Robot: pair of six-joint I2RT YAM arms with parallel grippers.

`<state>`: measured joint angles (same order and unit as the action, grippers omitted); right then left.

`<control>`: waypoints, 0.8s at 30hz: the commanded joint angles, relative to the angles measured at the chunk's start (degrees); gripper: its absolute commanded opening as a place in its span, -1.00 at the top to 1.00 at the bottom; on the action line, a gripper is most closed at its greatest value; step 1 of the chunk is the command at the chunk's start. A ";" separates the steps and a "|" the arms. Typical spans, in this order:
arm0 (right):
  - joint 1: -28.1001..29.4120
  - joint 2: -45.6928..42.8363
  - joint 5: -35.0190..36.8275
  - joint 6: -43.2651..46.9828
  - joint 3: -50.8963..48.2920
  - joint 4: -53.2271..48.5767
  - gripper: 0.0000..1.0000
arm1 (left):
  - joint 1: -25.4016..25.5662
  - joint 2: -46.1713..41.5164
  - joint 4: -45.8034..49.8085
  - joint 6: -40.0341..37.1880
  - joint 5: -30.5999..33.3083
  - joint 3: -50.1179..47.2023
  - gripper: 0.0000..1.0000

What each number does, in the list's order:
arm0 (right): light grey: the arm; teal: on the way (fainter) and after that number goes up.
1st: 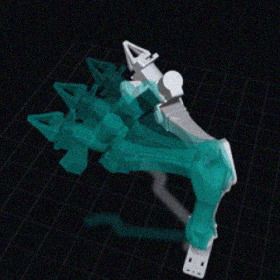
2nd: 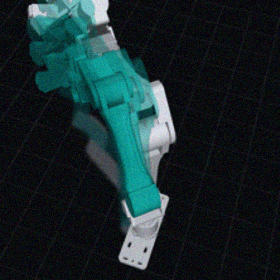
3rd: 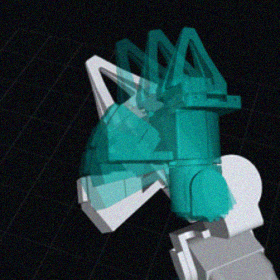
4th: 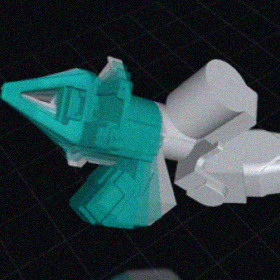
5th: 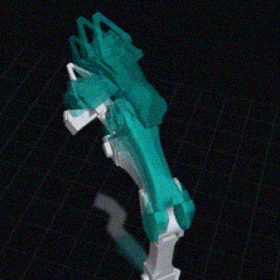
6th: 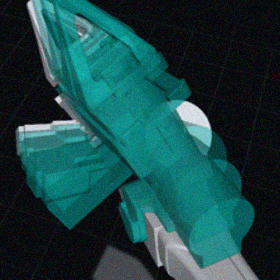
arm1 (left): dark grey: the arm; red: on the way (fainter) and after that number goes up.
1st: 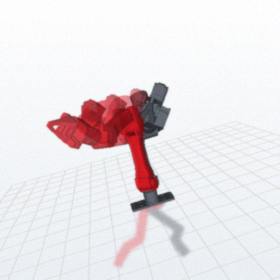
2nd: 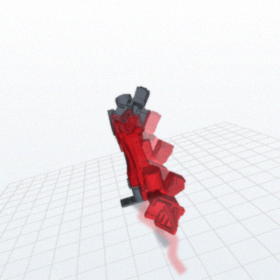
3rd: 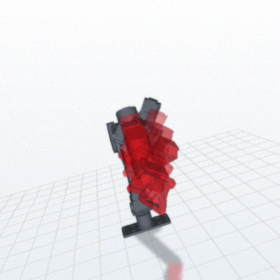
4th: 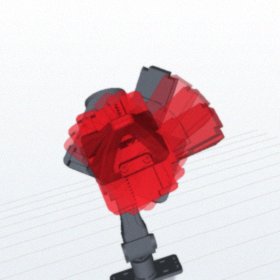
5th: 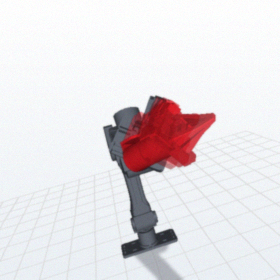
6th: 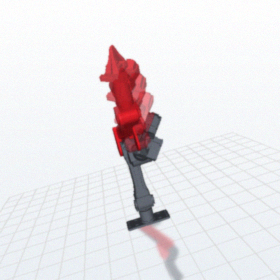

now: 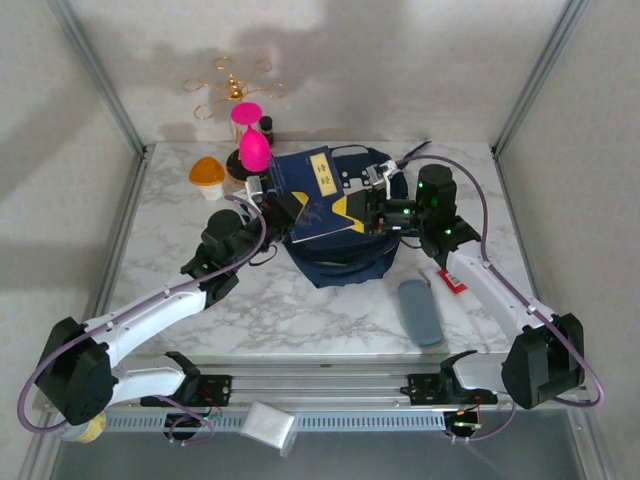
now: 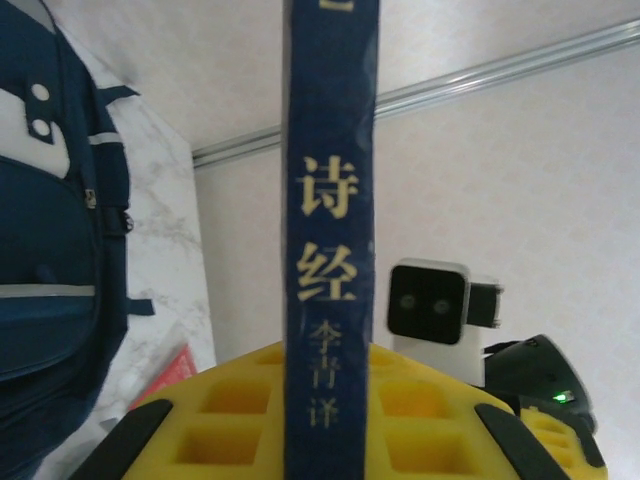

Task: Pack the student bag
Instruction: Pick up the book from the bottom-center of the table.

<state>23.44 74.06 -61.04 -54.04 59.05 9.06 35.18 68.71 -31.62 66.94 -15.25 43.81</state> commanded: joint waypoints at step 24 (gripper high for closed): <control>-25.82 -5.31 16.56 12.70 -0.87 -21.82 1.00 | 5.03 17.58 42.70 -48.56 1.45 26.25 -0.22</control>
<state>0.86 70.91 -47.42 -42.96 60.23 -10.39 38.02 82.43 2.24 31.53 -15.00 67.57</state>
